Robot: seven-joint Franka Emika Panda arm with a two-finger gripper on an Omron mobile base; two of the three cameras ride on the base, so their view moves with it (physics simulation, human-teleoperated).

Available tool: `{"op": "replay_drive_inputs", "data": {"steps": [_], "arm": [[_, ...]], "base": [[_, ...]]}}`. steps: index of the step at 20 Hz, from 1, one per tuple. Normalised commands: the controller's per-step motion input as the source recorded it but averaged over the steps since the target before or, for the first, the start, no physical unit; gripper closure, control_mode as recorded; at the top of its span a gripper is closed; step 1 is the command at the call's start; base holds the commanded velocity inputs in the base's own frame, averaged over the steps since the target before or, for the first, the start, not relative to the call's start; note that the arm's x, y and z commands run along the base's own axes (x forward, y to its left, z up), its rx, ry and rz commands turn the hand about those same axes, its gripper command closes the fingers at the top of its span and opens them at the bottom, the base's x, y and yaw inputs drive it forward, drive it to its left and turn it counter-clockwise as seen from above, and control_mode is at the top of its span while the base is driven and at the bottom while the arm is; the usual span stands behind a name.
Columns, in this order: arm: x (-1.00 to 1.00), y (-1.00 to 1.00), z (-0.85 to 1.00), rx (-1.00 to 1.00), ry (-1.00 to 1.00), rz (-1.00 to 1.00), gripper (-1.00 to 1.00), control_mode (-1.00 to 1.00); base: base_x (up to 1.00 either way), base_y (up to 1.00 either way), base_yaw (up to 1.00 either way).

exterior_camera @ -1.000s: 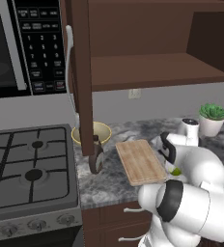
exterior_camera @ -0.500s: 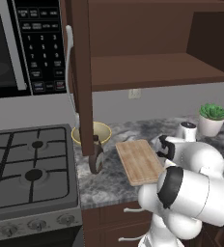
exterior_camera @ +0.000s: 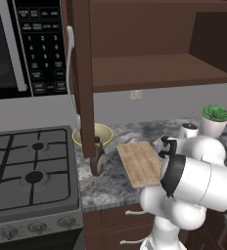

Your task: Open the cabinet. Place the bowl and condiment on the counter. Then place the lime and garlic on the cutting board.

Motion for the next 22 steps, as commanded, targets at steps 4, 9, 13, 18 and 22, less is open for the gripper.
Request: {"op": "replay_drive_inputs", "data": {"steps": [4,9,13,18,22], "arm": [[-0.03,0.00,-0.05,0.03,0.01,-0.06,1.00,-1.00],[-0.09,0.08,0.15,0.06,-0.01,-0.08,1.00,-1.00],[-0.11,0.18,0.25,0.04,-0.03,-0.08,1.00,-1.00],[-0.11,0.24,0.24,0.02,-0.04,-0.09,1.00,-1.00],[-0.01,0.36,0.17,-0.01,-0.07,-0.10,1.00,-1.00]], "base": [[0.00,0.00,0.00],[0.00,0.00,0.00],[0.00,0.00,0.00],[0.00,0.00,0.00],[0.00,0.00,0.00]]}}
